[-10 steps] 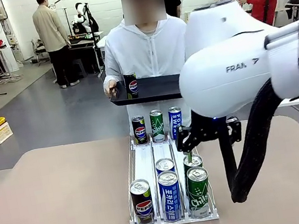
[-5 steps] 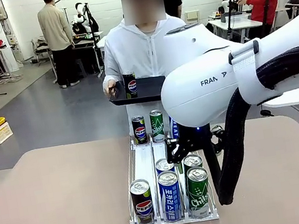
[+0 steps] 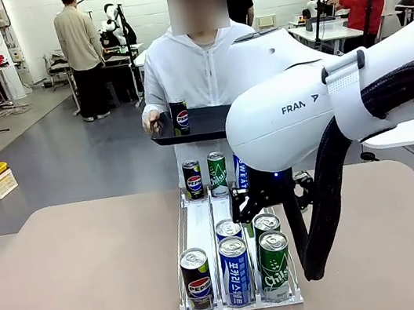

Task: Retrieve and hand over the desired beverage to the person.
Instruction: Pick up another can of the same type that the person held from the Automatic Can Dispenser.

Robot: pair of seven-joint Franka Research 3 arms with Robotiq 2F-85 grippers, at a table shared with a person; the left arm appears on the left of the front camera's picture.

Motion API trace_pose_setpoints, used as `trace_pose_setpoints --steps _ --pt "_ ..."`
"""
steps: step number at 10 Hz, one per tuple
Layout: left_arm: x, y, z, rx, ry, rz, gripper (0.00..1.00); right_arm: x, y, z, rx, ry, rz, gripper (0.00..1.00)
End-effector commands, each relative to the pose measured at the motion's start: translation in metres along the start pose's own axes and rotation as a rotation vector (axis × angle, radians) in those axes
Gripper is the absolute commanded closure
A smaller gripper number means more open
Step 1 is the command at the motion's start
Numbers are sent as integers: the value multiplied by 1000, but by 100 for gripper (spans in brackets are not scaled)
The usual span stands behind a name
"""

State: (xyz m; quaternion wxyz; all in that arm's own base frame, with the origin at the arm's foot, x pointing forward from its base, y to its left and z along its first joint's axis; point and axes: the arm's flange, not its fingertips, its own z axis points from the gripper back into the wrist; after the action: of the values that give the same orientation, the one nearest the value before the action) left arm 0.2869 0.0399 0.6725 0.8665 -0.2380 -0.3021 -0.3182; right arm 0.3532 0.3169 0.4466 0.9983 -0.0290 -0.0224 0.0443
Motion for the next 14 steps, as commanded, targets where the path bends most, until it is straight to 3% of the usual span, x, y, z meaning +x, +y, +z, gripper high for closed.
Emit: trace_pose_setpoints --steps 1,4,14 --pt "0 0 1 -6 -5 -3 0 0 0 0 0 0 0 0" --pt "0 0 1 -6 -5 -3 0 0 -3 -11 76 41 -74 0" --pt "0 0 1 -6 -5 -3 0 -13 -5 -22 56 55 -122 0"
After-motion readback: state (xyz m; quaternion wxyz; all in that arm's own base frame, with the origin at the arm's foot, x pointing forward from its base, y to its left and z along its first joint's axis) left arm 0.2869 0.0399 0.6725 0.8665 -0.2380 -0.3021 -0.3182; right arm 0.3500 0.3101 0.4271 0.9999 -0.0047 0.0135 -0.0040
